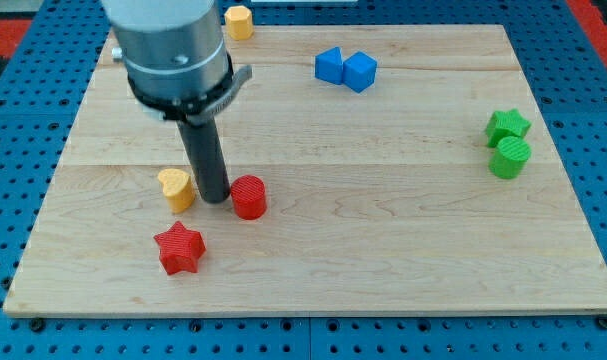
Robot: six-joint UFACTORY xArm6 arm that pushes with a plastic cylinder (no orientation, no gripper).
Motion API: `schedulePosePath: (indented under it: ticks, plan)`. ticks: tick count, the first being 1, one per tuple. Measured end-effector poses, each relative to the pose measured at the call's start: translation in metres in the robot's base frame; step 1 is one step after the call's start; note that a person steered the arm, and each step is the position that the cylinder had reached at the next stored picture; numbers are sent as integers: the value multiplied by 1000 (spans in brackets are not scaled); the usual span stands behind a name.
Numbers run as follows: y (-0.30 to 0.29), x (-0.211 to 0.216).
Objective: Slide the yellow heart to the top left side of the board
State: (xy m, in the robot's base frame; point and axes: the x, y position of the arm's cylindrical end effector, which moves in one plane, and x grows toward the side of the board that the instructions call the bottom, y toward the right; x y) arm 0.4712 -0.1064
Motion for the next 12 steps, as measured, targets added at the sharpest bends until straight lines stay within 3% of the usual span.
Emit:
schedulePosePath:
  ticks: [2, 5, 7, 8, 11, 12]
  plan:
    - [-10, 31]
    - [-74, -15]
    - [-59, 59]
    - [-81, 65]
    - [-106, 49]
    - [-122, 13]
